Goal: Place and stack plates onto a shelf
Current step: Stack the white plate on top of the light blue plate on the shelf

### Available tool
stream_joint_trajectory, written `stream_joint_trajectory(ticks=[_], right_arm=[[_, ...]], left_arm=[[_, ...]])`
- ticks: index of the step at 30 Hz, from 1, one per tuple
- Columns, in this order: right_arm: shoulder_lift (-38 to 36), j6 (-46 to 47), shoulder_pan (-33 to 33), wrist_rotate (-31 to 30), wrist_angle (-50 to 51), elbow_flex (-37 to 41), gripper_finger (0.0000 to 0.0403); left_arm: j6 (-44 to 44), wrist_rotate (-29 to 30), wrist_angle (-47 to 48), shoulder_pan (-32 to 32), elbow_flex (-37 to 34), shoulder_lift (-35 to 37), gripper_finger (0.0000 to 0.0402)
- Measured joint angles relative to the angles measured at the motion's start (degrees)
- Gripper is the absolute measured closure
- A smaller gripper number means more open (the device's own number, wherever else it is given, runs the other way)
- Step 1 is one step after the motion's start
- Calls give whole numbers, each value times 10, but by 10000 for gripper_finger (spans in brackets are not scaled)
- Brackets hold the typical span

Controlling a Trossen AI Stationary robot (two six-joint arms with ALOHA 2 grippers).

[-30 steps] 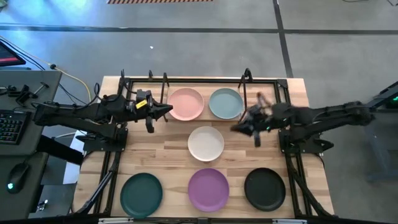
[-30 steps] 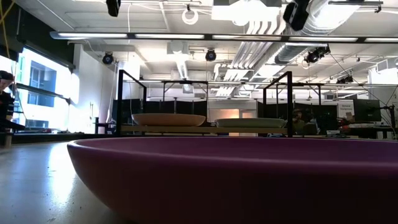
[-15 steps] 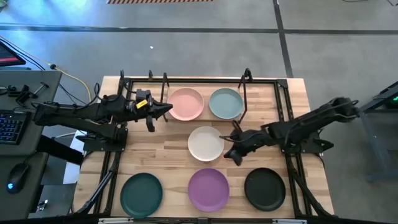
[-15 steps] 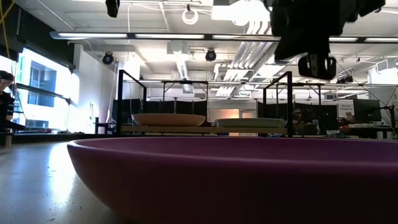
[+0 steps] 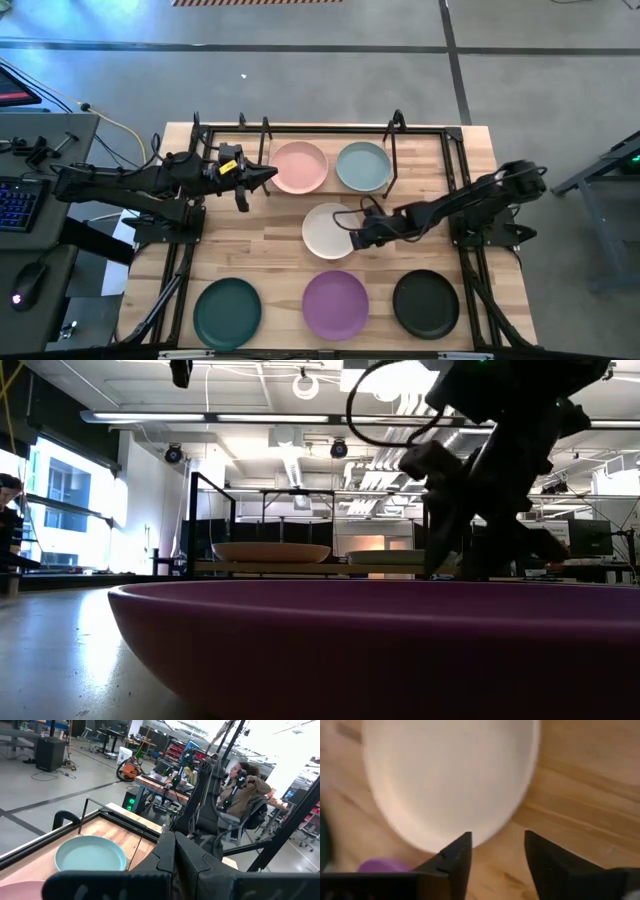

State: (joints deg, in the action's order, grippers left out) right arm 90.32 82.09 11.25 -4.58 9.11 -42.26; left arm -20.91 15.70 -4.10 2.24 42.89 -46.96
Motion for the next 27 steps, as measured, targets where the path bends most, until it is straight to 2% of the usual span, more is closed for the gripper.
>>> stream_joint_trajectory(ticks=[4, 11, 16, 23, 27], right_arm=[[20, 40, 0, -22, -5, 0, 216], [40, 82, 0, -48, -21, -1, 234], [42, 102, -1, -74, -14, -1, 280], [43, 97, -4, -90, -3, -1, 392], [42, 85, -4, -89, -1, 0, 391]], left_arm=[[0, -1, 0, 0, 0, 0, 401], [0, -1, 1, 0, 0, 0, 401], [0, -1, 17, 0, 0, 0, 401], [0, -1, 21, 0, 0, 0, 401], [0, -1, 24, 0, 0, 0, 401]])
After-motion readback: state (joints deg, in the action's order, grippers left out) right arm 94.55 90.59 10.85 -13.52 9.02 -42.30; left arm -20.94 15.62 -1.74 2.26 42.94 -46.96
